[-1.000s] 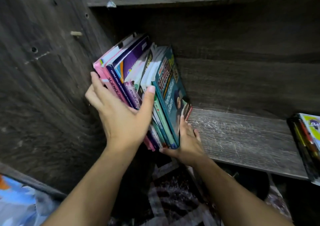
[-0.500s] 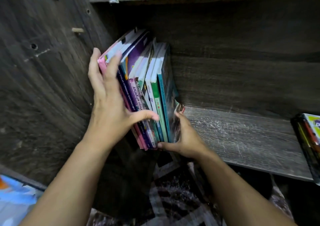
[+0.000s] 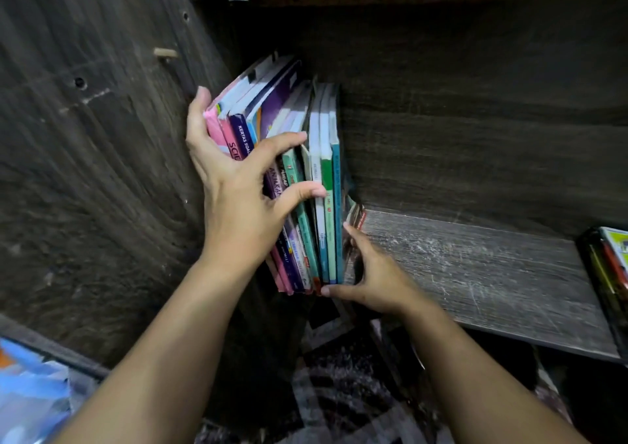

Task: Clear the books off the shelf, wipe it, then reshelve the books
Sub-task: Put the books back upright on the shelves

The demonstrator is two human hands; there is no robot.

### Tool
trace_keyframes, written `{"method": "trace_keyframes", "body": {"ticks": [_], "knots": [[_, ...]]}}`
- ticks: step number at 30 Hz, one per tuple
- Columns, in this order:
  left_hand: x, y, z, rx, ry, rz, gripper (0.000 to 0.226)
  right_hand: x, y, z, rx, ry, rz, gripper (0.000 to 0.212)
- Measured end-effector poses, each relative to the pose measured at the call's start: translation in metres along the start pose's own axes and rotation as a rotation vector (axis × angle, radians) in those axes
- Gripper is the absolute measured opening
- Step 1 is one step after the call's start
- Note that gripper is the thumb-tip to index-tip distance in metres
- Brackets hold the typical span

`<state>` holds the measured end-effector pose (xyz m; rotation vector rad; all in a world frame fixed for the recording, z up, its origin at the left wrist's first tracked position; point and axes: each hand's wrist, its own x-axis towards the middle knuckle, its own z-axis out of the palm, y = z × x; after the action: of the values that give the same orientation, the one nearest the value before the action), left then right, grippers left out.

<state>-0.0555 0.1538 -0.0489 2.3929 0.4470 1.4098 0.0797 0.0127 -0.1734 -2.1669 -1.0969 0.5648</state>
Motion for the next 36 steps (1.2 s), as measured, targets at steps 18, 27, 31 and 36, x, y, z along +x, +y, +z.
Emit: {"method": "trace_keyframes", "body": {"ticks": [18,27,31,36], "knots": [[0.001,0.003,-0.015,0.052,0.057,0.024,0.081,-0.01,-0.017,0.014,0.114,-0.034,0.014,0.119],[-0.04,0.024,0.014,0.263,0.145,-0.078,0.071,0.001,-0.004,0.003,0.117,-0.08,0.029,0.121],[-0.049,0.008,0.029,0.3,-0.005,-0.063,0.075,-0.001,0.001,-0.006,-0.215,-0.076,0.124,0.109],[-0.04,-0.013,0.031,0.377,-0.031,0.001,0.08,0.002,0.008,0.001,-0.248,-0.048,0.136,0.089]]}}
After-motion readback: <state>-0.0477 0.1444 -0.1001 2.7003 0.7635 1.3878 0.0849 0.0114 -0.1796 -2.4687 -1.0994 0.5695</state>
